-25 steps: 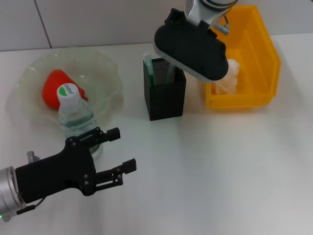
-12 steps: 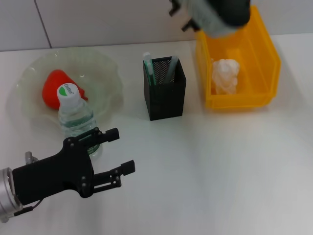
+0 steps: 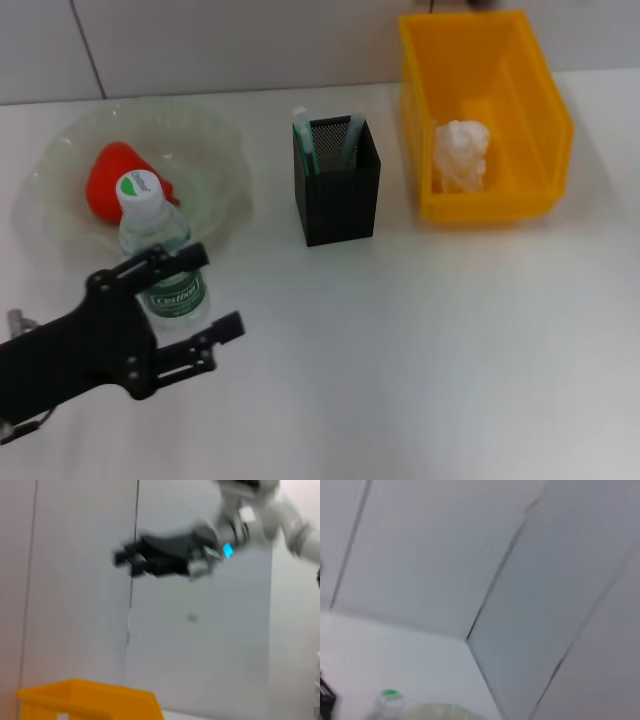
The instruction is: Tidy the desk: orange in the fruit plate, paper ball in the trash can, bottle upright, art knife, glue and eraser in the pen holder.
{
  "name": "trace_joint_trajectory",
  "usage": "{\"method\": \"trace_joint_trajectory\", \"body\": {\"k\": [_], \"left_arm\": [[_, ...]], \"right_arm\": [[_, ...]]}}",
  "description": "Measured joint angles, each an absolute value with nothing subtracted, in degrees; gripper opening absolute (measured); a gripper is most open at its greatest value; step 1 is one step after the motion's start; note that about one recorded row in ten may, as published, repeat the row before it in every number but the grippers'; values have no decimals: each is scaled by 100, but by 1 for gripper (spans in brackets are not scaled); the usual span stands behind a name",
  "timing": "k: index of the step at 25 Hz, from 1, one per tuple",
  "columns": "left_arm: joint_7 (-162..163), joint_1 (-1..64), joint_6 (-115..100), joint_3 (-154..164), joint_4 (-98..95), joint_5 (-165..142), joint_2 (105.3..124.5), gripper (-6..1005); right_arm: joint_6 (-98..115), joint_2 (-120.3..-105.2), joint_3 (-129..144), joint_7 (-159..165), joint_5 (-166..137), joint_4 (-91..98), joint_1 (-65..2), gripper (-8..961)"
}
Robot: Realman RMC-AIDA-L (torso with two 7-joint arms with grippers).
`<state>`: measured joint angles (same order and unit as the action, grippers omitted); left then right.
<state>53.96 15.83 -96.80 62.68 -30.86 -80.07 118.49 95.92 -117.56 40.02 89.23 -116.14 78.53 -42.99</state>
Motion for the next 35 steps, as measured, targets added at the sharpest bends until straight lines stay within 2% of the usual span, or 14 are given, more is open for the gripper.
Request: {"method": "trace_joint_trajectory", "body": {"k": [2, 3, 4, 6, 7, 9, 11, 13, 16, 18, 35], "left_arm": [[5327, 1473, -9941, 5984, -3076, -7965, 11836, 813], [5326, 1470, -9970, 5966, -3071, -7967, 11834, 813], [5324, 1465, -10031, 5937, -3065, -7971, 11820, 813], [5325, 1462, -10066, 5938, -3064, -7982, 11810, 813], [5343, 1456, -10132, 5966, -3063, -8005, 11776, 813], [5356, 1454, -10158, 5992, -3063, -8020, 11763, 813], [5382, 1483, -10250, 6079, -3078, -8182, 11766, 813], [5462, 1559, -10300, 6093, -3090, -8376, 11788, 813], [5701, 1784, -10280, 6093, -3052, -8727, 11808, 813], [5923, 1975, -10188, 6094, -2992, -9053, 11825, 813], [6280, 2204, -9961, 6090, -2962, -9301, 11839, 813]], "right_arm": [[9503, -11870, 4110, 8822, -10769, 7669, -3420, 380], [9549, -11915, 4431, 8549, -9942, 7351, -2489, 382], [9549, -11915, 4431, 8549, -9942, 7351, -2489, 385], [9738, -11909, 4900, 8285, -9297, 6943, -1586, 391], [9738, -11909, 4900, 8285, -9297, 6943, -1586, 394], [10124, -11920, 5073, 8182, -9169, 6354, -1154, 399], [10522, -11903, 5070, 7912, -9207, 5642, -1121, 405], [10632, -11883, 5055, 7776, -9253, 5381, -1145, 499], [10764, -11750, 5014, 7277, -9770, 4413, -1393, 640], [10712, -11739, 5005, 7268, -9992, 4290, -1485, 768], [10254, -11835, 5030, 7044, -10392, 4245, -1704, 768]]}}
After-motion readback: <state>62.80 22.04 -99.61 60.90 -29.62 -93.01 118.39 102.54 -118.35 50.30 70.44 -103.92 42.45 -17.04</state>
